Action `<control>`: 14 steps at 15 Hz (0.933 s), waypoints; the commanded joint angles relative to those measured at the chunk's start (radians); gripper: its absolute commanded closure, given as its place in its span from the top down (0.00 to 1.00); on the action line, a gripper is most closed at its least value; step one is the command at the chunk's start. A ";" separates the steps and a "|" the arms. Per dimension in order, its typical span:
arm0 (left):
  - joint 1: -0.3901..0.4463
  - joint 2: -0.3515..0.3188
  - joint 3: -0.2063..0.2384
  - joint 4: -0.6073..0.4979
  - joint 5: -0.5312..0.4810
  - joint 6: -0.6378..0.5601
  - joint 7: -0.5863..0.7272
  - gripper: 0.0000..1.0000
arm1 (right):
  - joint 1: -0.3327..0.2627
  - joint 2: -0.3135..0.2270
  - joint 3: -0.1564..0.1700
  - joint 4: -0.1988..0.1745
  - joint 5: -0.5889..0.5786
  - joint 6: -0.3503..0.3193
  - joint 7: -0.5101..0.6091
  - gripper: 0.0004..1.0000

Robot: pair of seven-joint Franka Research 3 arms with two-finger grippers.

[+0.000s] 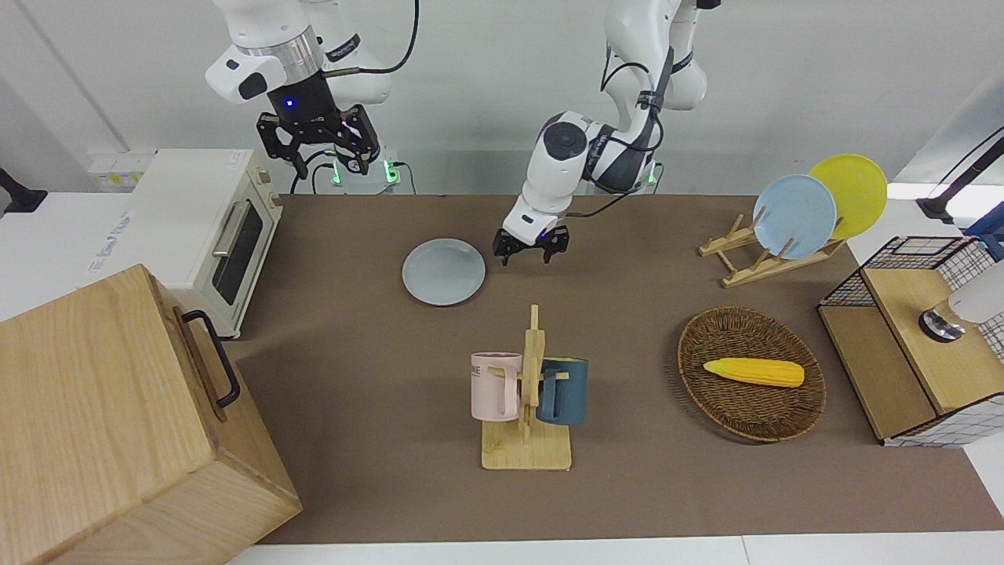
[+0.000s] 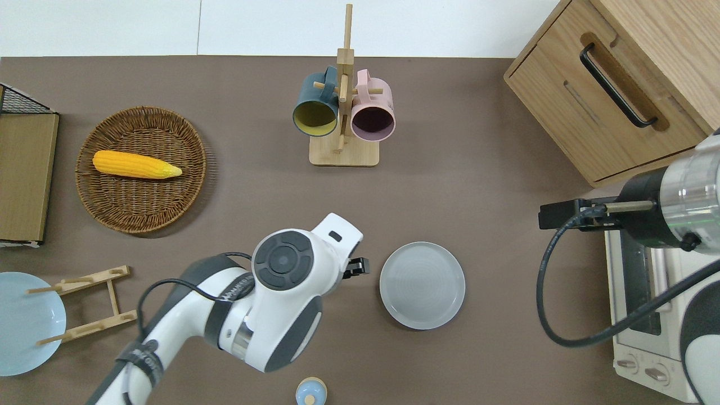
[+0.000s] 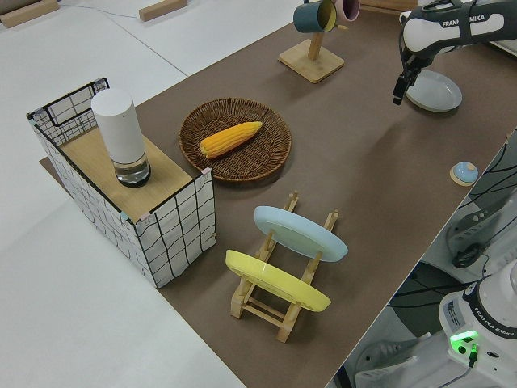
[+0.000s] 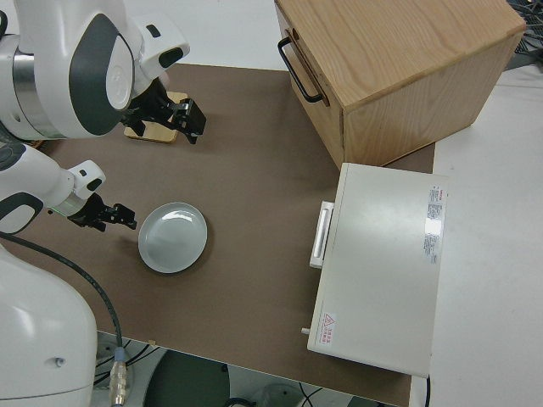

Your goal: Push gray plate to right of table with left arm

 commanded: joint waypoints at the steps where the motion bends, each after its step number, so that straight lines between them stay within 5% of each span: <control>1: 0.126 -0.070 -0.003 0.025 0.021 -0.111 0.128 0.99 | -0.006 0.006 0.004 0.014 0.016 -0.005 0.002 1.00; 5: 0.228 -0.084 -0.003 0.061 0.113 -0.140 0.156 0.99 | -0.006 0.006 0.004 0.014 0.016 -0.005 0.002 1.00; 14: 0.355 -0.125 0.003 0.136 0.132 -0.240 0.266 0.99 | -0.006 0.006 0.002 0.014 0.016 -0.005 0.002 1.00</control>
